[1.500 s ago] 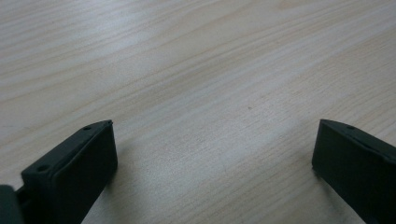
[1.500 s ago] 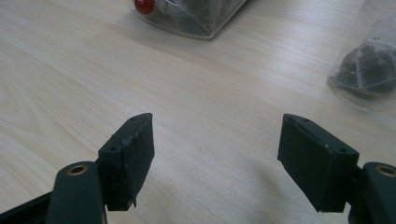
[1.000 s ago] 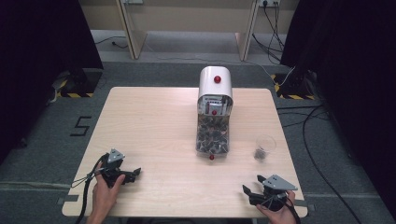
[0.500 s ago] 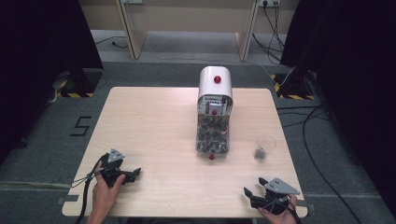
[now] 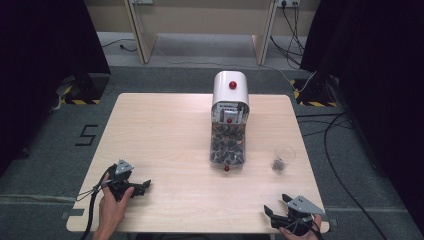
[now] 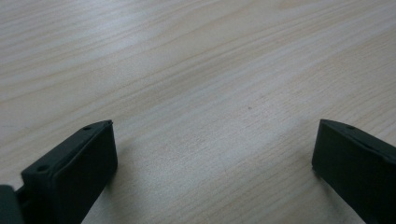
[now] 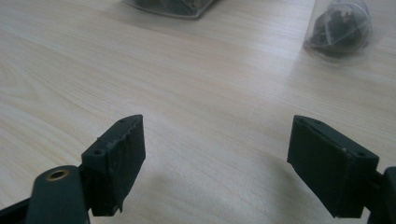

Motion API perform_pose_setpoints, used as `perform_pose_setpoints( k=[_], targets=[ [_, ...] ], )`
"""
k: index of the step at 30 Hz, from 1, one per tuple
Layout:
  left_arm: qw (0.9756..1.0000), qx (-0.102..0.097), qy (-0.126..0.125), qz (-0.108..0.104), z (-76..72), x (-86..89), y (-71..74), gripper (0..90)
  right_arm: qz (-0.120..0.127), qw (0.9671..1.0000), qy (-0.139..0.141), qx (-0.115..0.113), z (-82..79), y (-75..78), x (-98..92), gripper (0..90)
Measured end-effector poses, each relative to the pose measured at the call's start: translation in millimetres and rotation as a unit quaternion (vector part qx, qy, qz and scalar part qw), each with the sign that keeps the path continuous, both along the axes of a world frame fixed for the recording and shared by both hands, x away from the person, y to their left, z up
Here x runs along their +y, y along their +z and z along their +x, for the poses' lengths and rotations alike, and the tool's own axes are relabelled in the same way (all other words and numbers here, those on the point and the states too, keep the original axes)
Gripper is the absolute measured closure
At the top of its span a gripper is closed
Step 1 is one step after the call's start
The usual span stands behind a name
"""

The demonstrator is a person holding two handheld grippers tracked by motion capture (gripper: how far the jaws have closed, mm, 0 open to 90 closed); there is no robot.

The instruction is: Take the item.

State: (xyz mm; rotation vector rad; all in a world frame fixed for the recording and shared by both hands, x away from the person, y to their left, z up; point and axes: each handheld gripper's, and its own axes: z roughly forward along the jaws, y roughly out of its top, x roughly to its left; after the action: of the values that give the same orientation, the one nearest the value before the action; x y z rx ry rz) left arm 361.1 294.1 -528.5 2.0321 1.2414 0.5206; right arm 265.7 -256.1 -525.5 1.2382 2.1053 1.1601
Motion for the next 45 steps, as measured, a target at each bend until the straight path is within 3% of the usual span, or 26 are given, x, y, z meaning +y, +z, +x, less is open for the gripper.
perform_pose_setpoints(
  k=[8,13,17,31,45],
  targets=[
    [1.0000,0.000,0.000,0.000,0.0,0.0,0.0,0.0,-0.005,1.0000,-0.006,0.004,-5.6,-7.4,-5.4,18.5],
    [1.0000,0.000,0.000,0.000,0.0,0.0,0.0,0.0,-0.007,0.9999,-0.008,-0.002,-9.0,-9.2,-6.9,18.2],
    [1.0000,0.000,0.000,0.000,0.0,0.0,0.0,0.0,-0.023,0.9996,0.000,-0.014,-11.2,-11.2,-6.4,18.3],
    [1.0000,0.000,0.000,0.000,0.0,0.0,0.0,0.0,-0.009,0.9993,0.006,-0.035,-15.9,-16.5,-8.5,18.5],
    [1.0000,0.000,0.000,0.000,0.0,0.0,0.0,0.0,-0.005,0.9992,0.006,-0.039,-16.1,-17.6,-8.9,18.6]
  ],
)
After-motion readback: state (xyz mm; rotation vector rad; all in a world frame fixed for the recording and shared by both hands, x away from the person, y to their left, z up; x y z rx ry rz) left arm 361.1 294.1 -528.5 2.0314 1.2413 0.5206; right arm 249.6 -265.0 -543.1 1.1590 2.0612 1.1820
